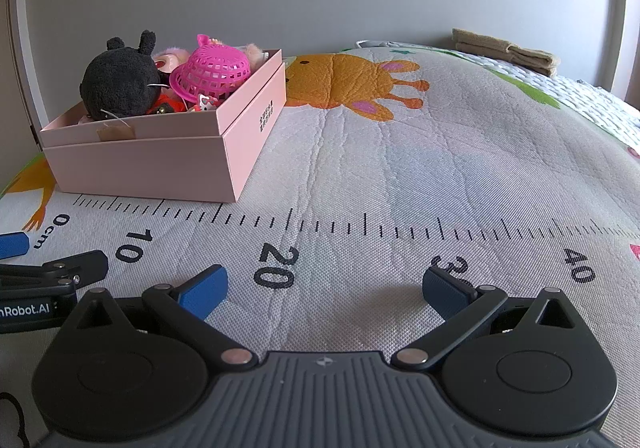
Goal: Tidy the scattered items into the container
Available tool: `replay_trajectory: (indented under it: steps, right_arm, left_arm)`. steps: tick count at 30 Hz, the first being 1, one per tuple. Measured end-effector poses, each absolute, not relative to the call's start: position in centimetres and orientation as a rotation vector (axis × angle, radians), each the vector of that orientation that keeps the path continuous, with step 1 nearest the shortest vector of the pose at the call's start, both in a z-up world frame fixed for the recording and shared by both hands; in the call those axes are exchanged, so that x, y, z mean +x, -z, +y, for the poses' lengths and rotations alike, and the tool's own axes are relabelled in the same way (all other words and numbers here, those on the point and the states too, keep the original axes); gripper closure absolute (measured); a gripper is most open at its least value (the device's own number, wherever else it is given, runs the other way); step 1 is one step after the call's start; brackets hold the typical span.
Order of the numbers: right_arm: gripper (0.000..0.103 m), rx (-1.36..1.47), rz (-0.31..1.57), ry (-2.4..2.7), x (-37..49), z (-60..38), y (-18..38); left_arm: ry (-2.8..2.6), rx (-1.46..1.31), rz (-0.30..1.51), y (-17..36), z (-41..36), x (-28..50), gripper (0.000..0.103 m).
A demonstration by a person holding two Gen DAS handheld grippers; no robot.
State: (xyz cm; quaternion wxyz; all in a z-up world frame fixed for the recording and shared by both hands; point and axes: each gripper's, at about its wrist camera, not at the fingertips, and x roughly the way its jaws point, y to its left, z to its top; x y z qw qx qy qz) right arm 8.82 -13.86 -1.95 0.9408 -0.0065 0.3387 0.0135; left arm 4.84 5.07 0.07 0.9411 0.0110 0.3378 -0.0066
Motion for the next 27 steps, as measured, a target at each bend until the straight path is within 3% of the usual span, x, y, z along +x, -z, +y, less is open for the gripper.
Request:
replay_trajectory:
  steps: [27]
  right_arm:
    - [0.000,-0.013,0.691,-0.028,8.79,-13.85,2.01]
  left_arm:
    - [0.000,0.019,0.689,-0.06,4.97,5.06,0.000]
